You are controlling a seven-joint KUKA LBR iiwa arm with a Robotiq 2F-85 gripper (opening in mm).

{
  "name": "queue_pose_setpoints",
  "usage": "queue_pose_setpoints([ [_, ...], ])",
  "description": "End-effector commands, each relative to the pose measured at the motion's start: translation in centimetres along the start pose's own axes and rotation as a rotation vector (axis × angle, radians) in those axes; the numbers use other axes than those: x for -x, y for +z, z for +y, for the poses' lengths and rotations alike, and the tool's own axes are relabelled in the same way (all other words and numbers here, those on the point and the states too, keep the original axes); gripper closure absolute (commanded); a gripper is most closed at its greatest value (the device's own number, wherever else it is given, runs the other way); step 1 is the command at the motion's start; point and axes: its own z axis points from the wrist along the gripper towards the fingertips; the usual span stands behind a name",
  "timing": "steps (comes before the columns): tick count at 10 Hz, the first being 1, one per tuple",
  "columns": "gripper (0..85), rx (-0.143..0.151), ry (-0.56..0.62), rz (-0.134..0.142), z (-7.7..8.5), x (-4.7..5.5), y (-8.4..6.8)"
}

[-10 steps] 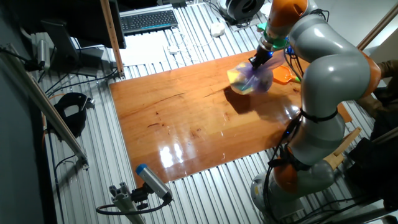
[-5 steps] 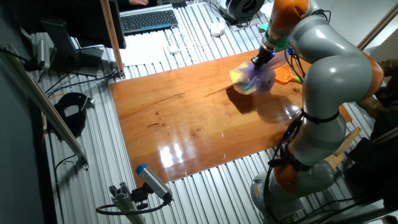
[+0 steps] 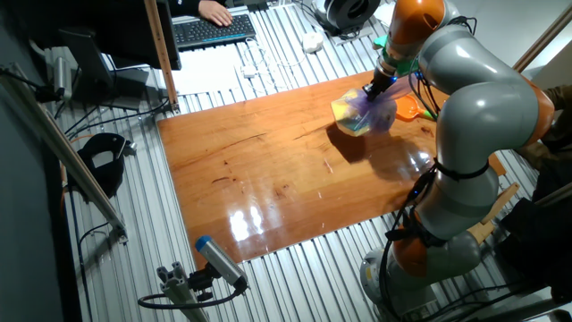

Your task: Pick up a bag of things

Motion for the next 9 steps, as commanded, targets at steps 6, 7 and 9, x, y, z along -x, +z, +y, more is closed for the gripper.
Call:
queue_pose_setpoints([
  [6,85.0,0.01,-0.012,-0.004,-1.05,-0.43,0.38],
  [7,85.0,0.011,-0.012,-0.004,-1.03,-0.44,0.37],
  [9,85.0,0.016,-0.011,-0.003,-0.97,-0.43,0.37],
])
